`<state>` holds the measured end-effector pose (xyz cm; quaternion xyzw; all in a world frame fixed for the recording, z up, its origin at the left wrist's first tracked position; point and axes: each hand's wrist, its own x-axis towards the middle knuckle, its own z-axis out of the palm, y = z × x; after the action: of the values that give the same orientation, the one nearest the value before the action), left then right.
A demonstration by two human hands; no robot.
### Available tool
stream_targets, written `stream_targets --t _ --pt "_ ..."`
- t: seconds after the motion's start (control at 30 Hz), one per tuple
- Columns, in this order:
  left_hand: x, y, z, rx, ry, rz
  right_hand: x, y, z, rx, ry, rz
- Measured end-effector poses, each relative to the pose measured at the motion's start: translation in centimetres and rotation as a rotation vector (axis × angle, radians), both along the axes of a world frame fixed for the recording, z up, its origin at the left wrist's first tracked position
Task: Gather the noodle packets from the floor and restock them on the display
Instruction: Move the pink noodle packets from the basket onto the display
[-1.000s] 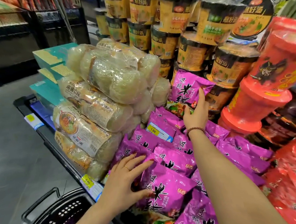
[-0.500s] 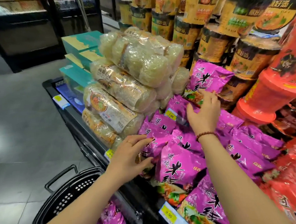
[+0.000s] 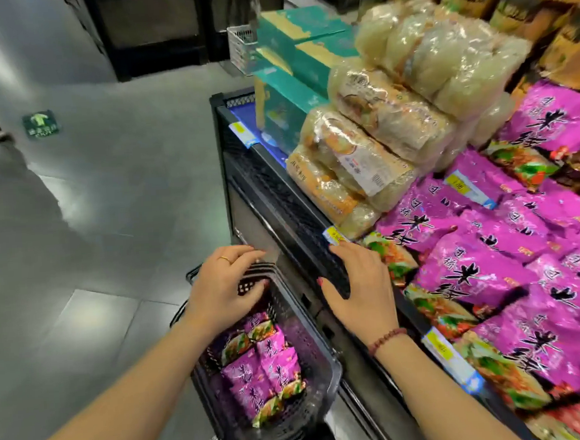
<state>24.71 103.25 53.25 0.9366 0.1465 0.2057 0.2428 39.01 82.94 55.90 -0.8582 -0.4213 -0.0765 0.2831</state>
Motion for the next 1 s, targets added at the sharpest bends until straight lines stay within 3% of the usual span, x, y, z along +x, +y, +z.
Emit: stream_targets --t 0.23,0.4,0.77,1.0 --pt "-9.3 2.7 -6.8 -0.148 0.235 0.265 -3.5 3.2 -7.6 -0.237 0.248 0.162" --pt "-11.9 0.7 -12.9 -0.382 0.300 0.464 -2.4 4.9 -15.5 -0.405 0.442 0.246" --pt "-6.9 -10.0 -34.1 -1.000 0.259 0.845 -0.9 4.0 -37.6 -0.654 0.746 0.195" --pt "-5.3 -13.5 -49.9 -1.219 0.333 1.025 -0.3 2.6 -52.0 -0.763 0.877 0.121"
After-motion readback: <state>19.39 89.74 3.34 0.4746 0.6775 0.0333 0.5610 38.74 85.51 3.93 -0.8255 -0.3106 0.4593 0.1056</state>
